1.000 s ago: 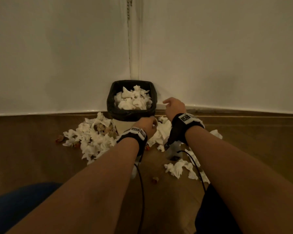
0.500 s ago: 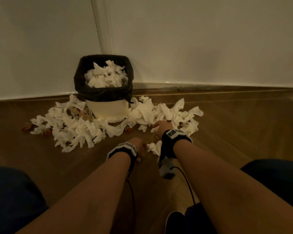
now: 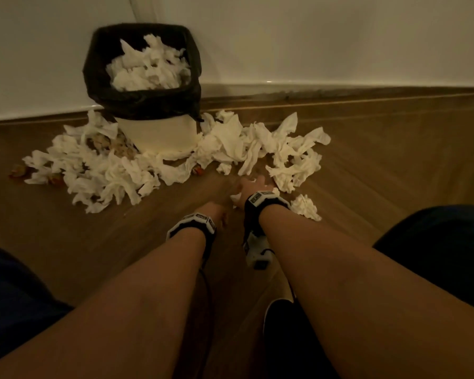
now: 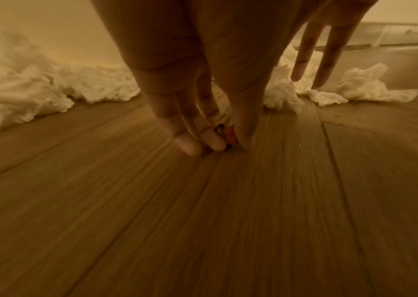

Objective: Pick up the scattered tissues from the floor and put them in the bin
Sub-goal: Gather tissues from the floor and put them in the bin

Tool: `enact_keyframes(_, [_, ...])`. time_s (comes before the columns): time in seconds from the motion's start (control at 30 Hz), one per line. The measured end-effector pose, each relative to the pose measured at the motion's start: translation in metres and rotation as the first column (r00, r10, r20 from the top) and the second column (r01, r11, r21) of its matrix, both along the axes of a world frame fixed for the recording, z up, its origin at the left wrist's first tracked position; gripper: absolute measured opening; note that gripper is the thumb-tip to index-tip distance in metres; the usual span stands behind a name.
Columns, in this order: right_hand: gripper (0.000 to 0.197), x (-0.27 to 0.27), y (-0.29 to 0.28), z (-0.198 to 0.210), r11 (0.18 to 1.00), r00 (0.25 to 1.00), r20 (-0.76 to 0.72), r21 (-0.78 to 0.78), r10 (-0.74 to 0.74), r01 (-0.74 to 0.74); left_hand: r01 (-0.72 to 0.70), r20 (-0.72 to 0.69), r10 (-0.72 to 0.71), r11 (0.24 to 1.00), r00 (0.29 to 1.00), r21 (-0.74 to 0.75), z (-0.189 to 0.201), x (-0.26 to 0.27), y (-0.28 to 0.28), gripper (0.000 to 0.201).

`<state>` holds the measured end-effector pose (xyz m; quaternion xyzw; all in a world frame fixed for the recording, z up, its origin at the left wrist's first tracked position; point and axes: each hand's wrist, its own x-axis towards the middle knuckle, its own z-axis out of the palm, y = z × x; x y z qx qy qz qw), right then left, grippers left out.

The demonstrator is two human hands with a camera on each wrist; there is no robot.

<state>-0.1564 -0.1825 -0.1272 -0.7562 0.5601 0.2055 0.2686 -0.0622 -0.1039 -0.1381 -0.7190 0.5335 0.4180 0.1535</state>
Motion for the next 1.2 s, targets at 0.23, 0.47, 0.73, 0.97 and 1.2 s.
enact_keyframes(0.23, [0.044, 0.008, 0.019, -0.019, 0.995, 0.996, -0.041, 0.077, 0.074, -0.070, 0.003, -0.004, -0.002, 1.000, 1.000, 0.009, 0.010, -0.003, 0.000, 0.027])
enact_keyframes(0.47, [0.054, 0.009, 0.022, -0.006, 0.993, 0.995, -0.037, 0.072, 0.092, -0.089, -0.045, 0.020, 0.044, 0.998, 0.999, 0.051, 0.027, -0.006, -0.003, 0.036])
enact_keyframes(0.73, [0.039, 0.009, 0.024, 0.032, 1.000, 0.998, 0.057, 0.014, 0.013, -0.014, -0.147, 0.011, 0.150, 0.980, 0.989, -0.135, 0.078, 0.011, -0.001, 0.037])
enact_keyframes(0.97, [0.038, 0.020, 0.028, 0.122, 0.997, 0.934, 0.351, -0.008, -0.072, 0.080, -0.404, -0.170, 0.370, 0.767, 0.913, -0.499, 0.133, 0.031, 0.022, 0.025])
enact_keyframes(1.2, [0.024, 0.024, 0.034, 0.254, 0.959, 0.652, 0.754, -0.117, -0.084, 0.258, -0.570, -0.417, 0.405, 0.416, 0.814, -0.708, 0.231, 0.050, 0.036, 0.021])
